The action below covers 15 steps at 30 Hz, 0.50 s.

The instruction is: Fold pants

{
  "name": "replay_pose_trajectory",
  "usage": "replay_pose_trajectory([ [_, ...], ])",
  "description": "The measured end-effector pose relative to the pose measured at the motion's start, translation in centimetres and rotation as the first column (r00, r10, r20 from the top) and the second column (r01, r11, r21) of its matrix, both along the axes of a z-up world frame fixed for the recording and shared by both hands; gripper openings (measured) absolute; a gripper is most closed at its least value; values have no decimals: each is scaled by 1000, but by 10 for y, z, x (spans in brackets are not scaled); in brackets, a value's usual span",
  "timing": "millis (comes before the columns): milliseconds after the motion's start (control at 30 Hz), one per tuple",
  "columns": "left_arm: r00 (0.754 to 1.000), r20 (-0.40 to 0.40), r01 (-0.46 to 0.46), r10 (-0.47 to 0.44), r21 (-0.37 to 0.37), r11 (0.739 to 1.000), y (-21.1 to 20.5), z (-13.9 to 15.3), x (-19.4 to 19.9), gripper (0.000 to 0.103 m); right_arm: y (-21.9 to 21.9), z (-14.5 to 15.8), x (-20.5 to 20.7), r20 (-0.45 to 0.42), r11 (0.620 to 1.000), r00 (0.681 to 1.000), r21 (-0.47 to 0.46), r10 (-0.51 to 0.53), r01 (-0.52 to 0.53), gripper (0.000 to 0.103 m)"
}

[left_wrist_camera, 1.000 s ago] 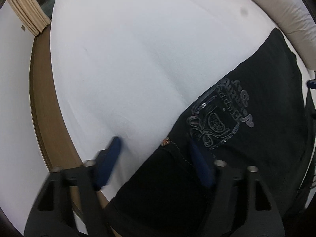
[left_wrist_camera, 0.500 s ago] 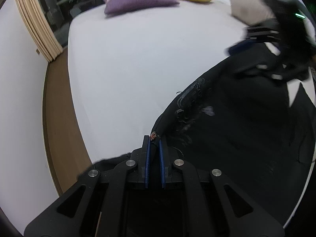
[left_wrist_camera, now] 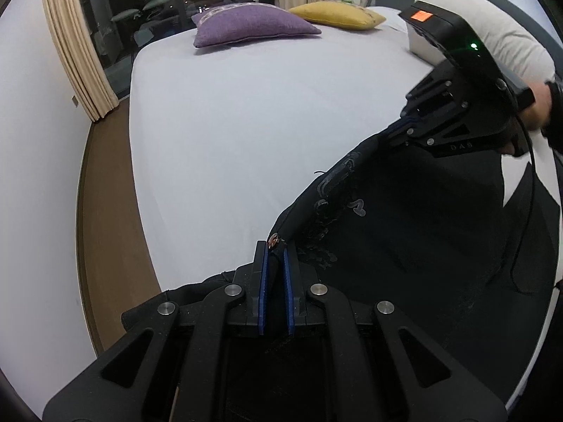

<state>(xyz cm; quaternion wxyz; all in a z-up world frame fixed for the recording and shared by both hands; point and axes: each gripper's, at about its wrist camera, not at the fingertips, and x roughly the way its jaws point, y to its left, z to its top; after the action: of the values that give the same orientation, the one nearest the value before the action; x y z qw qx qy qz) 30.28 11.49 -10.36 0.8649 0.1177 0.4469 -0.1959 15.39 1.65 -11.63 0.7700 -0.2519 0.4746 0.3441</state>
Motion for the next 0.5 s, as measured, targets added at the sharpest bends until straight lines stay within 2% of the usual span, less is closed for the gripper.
replay_pose_trajectory([
  [233,999,28,-18,19,-49,999,8,26,-23,7,9,18,-23,94,998,994,21,-57,56,4],
  [433,996,70,57,-52,-70,996,3,37,-77,7,7,38,-81,217,999,976,-24,34,-30,4],
  [500,995,61,85,-80,-90,992,4,33,-102,7,3,34,-121,267,986,954,-123,139,-109,3],
])
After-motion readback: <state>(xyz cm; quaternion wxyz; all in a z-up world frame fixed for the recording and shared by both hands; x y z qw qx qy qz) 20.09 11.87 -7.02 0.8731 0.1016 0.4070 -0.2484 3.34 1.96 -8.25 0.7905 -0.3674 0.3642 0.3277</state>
